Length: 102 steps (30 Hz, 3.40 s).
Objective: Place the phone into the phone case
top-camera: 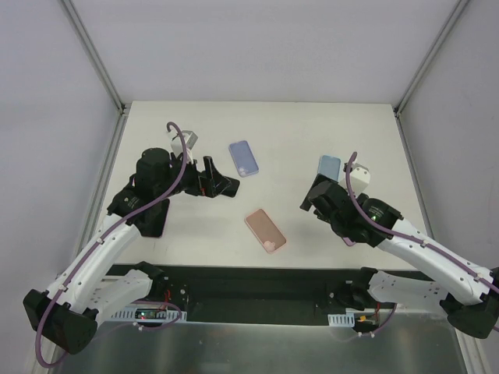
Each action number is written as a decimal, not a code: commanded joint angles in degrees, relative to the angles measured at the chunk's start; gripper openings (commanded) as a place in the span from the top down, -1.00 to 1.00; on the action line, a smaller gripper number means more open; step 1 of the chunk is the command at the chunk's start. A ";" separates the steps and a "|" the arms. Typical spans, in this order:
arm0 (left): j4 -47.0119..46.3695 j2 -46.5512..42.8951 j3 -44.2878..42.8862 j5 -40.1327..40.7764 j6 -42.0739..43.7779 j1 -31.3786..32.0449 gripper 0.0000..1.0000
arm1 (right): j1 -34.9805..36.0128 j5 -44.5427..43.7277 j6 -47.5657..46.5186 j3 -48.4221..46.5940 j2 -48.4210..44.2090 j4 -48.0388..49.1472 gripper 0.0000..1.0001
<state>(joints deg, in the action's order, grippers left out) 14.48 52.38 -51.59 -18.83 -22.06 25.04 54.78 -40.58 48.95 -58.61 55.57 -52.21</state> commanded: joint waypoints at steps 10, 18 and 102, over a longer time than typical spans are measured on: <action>0.02 -0.18 0.88 6.68 -0.52 -0.25 -0.98 | 0.23 -0.73 0.36 -2.39 -0.73 -1.23 -0.92; 13.69 5.87 -2.54 32.96 -5.52 -2.00 -0.98 | 0.24 1.02 -3.59 -0.99 -1.95 0.52 -0.92; 40.36 66.54 -35.95 27.01 -75.49 -8.07 -0.69 | 0.24 -2.58 -12.04 -2.39 2.00 -3.69 -0.93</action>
<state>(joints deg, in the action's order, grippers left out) 51.92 120.11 -89.84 6.50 -96.01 16.53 54.78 -41.65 34.68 -60.03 57.01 -54.76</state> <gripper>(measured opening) 0.878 0.965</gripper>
